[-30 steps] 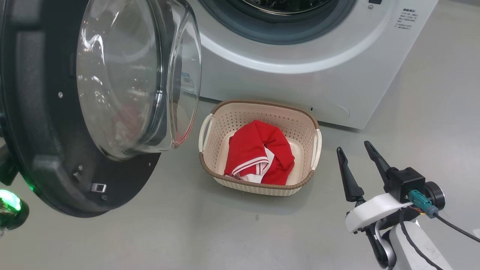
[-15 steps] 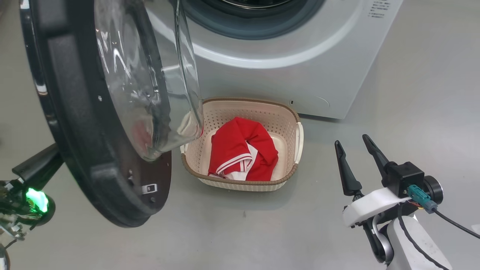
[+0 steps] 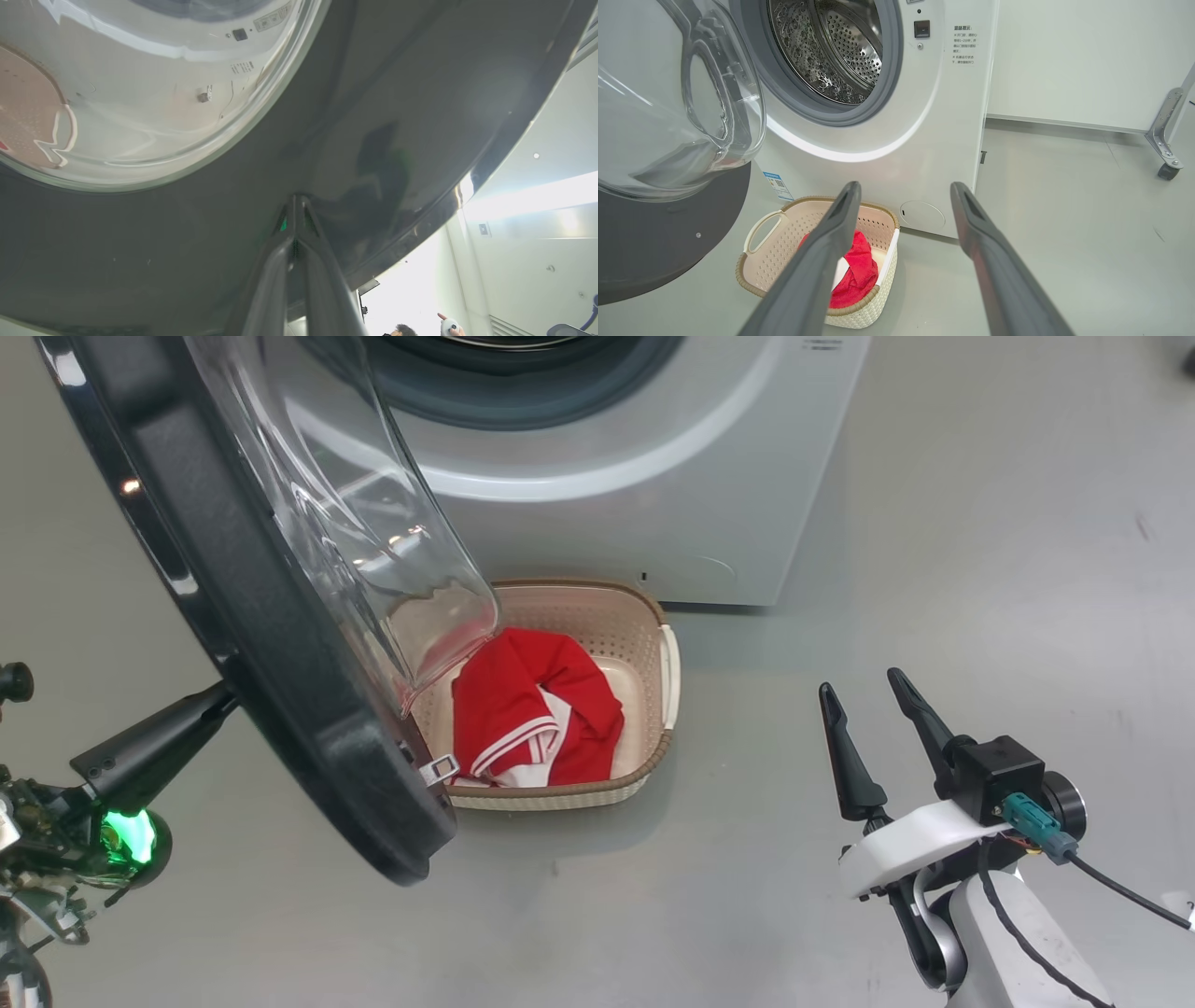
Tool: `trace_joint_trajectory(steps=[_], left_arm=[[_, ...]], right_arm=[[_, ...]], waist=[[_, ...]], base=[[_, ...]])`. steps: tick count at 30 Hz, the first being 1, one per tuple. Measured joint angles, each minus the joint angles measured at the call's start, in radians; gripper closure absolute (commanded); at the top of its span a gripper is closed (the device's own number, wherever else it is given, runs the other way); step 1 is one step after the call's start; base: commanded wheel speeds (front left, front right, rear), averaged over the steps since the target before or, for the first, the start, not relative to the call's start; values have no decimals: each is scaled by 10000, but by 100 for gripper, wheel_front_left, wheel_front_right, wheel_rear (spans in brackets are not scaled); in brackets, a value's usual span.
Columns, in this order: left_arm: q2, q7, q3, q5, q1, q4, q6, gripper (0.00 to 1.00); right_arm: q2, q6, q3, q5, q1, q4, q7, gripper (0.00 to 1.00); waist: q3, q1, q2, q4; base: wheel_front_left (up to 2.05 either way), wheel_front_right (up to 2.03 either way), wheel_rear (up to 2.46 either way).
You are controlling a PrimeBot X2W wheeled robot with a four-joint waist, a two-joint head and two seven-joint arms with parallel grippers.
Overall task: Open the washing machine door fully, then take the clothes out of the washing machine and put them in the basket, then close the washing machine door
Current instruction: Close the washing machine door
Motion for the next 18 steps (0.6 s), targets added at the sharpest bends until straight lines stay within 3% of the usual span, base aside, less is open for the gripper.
trace_joint_trajectory(steps=[18], left_arm=[[-163,6,-332,-27,17,-725,401,100]], right_arm=[[48,-71,199,104,-106,23,-29,0]], waist=[[209,0,0,-1864]], base=[[0,0,0]])
